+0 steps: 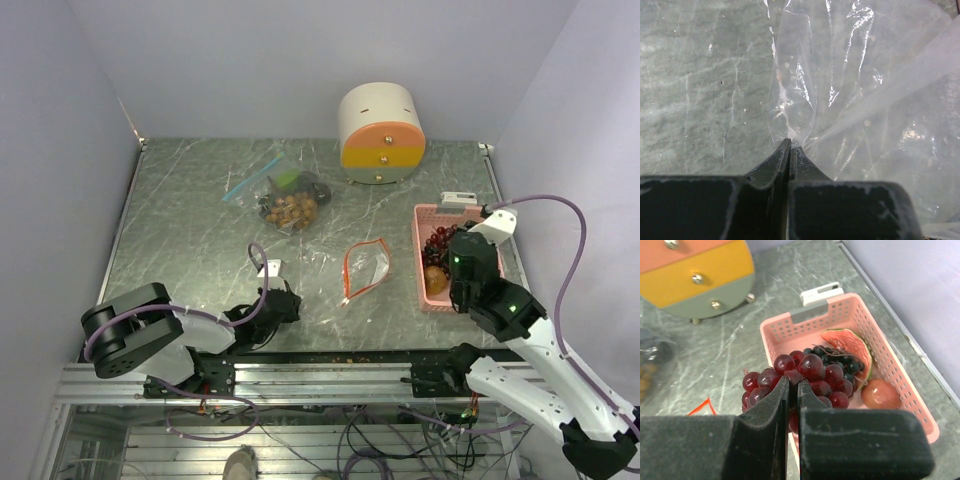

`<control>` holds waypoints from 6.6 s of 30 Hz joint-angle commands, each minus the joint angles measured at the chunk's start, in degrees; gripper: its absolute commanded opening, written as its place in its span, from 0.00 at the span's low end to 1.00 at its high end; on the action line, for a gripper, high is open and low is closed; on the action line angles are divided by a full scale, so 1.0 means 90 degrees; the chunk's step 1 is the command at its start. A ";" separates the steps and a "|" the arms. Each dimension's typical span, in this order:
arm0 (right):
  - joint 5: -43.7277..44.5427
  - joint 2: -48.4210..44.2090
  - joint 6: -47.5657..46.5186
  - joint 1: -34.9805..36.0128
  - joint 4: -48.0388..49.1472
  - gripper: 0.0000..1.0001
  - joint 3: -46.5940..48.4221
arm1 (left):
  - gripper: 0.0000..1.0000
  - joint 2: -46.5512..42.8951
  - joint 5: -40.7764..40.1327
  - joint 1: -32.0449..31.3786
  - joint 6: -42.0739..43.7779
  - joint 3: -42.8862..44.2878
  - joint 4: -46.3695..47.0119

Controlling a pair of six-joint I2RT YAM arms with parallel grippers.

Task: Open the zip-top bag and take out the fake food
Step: Place the fake fruit in the bin, then place the zipper food storage bag at the center of the board, then move the zipper food storage bag to the center of the board.

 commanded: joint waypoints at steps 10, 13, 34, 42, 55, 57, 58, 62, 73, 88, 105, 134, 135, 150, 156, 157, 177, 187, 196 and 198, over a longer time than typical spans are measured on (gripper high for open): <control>0.1139 0.0773 0.0802 -0.0292 0.0841 0.00 -0.1003 | 0.10 0.0042 0.0094 0.0038 -0.0048 0.0069 0.0137; 0.0897 0.1409 0.0502 -0.0617 0.1250 0.32 -0.0973 | 0.10 -0.0021 0.0095 0.0038 -0.0037 0.0093 0.0064; -0.1054 0.1910 0.0672 -0.1428 0.2433 0.08 -0.1768 | 0.11 -0.0725 0.0037 0.0045 0.0024 0.0205 -0.0604; -0.2695 0.2580 0.0896 -0.2695 0.2863 0.17 -0.1956 | 0.11 -0.1294 -0.0079 0.0048 0.0048 0.0222 -0.1108; -0.3797 0.1470 0.0995 -0.2875 0.3197 0.17 -0.2281 | 0.11 -0.2037 -0.0228 0.0084 -0.0059 0.0199 -0.1698; -0.4161 0.1801 0.1225 -0.3000 0.3369 0.15 -0.2473 | 0.11 -0.2072 -0.0223 0.0085 -0.0064 0.0242 -0.1813; -0.4390 0.1921 0.1374 -0.3087 0.3469 0.14 -0.2578 | 0.11 -0.2106 -0.0231 0.0082 -0.0064 0.0245 -0.1877; -0.5059 0.2078 0.1863 -0.3554 0.3873 0.11 -0.2964 | 0.11 -0.2352 -0.0330 0.0086 -0.0126 0.0192 -0.2087; -0.4867 0.0424 0.1695 -0.3661 0.2858 0.11 -0.2403 | 0.12 -0.3214 -0.0483 0.0552 -0.0294 0.0593 -0.3463; -0.5191 0.0433 0.1484 -0.3667 0.2881 0.13 -0.2414 | 0.13 -0.4003 0.0077 0.3324 0.1175 0.2502 -0.4663; -0.6018 0.0632 0.1117 -0.3666 0.3491 0.15 -0.2701 | 0.14 -0.3231 0.3252 0.8602 0.0188 0.0911 -0.3355; -0.4060 0.8067 -0.0941 0.0742 0.4965 0.68 0.2886 | 0.78 -0.7238 0.4440 0.8889 0.0274 0.1472 -0.6108; -0.3895 0.8304 -0.1101 0.0800 0.5034 0.68 0.3123 | 0.78 -0.7134 0.4648 0.8888 0.0331 0.1417 -0.6043; -0.4199 1.1172 -0.1471 0.0650 0.2893 0.64 0.6810 | 0.82 -0.6216 0.5797 0.8686 0.0478 0.0990 -0.5121; -0.4811 1.0485 -0.0836 0.0605 0.2689 0.59 0.5913 | 0.83 -0.5484 0.5017 0.7672 0.0466 0.0994 -0.4705; -0.4932 1.0317 -0.0775 0.0614 0.2775 0.58 0.5655 | 0.82 -0.5445 0.4786 0.7418 0.0389 0.0984 -0.4586; -0.5366 0.5222 0.0635 0.0940 0.4671 0.56 -0.0852 | 0.82 -0.2209 0.3032 0.5541 0.0030 0.0143 -0.2412; -0.4606 0.2794 0.0458 0.0945 0.3384 0.57 -0.0959 | 0.86 -0.0756 0.1997 0.5600 0.0416 0.1301 -0.2340; -0.4493 0.2051 0.0638 0.0947 0.3103 0.54 -0.1419 | 0.85 0.0553 0.2477 0.6698 0.0515 0.2208 -0.2217; -0.4344 0.2112 0.0609 0.0947 0.2983 0.52 -0.1414 | 0.89 0.0196 0.2301 0.6699 0.0531 0.2414 -0.2585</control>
